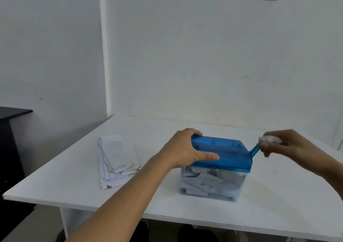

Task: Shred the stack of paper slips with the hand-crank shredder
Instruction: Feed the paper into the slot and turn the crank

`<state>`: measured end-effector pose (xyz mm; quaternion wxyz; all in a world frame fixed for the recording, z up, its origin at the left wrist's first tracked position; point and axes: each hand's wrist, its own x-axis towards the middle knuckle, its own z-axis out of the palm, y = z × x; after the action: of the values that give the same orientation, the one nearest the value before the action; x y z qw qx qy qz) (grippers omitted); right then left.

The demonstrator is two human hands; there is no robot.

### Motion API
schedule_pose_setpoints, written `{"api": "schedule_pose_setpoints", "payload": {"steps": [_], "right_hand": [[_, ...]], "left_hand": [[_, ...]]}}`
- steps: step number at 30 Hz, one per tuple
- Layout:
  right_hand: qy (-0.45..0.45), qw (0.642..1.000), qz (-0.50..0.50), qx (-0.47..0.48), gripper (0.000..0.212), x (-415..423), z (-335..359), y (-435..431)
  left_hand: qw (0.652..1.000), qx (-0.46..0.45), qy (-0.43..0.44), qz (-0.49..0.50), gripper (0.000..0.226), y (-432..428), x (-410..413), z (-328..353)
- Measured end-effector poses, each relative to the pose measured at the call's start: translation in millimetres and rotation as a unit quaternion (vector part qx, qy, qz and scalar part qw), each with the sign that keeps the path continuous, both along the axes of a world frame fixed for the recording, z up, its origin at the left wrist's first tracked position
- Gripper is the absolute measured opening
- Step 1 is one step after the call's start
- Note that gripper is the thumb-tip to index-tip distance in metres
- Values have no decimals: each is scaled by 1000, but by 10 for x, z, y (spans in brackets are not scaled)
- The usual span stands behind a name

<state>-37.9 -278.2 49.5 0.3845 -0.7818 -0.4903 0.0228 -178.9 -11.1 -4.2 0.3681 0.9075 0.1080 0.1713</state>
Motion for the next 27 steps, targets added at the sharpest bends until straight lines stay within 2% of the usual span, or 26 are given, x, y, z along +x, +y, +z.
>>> {"api": "schedule_pose_setpoints", "payload": {"steps": [2, 4, 7, 9, 15, 18, 22, 27], "right_hand": [[36, 999, -13, 30, 38, 112, 13, 119], [53, 997, -36, 40, 38, 246, -39, 260], [48, 995, -79, 36, 14, 412, -158, 455], [62, 994, -93, 17, 7, 471, -226, 544], [175, 979, -82, -71, 22, 533, -465, 615], [198, 974, -80, -76, 27, 531, -533, 615], [170, 977, -111, -60, 23, 511, -481, 668], [145, 979, -141, 31, 19, 441, -211, 787]], "left_hand": [[1000, -8, -5, -4, 98, -2, -12, -5], [1000, -11, -13, -3, 97, -2, -24, -6], [1000, -15, -13, -5, 97, 2, -21, -6], [1000, -16, -12, -3, 97, 6, -13, -12], [999, -30, -28, 4, 89, -11, -10, -43], [999, -27, -36, 3, 88, -24, -13, -48], [999, -28, -40, 9, 90, -15, -9, -53], [998, -32, -44, 17, 90, -15, 20, -24]]}}
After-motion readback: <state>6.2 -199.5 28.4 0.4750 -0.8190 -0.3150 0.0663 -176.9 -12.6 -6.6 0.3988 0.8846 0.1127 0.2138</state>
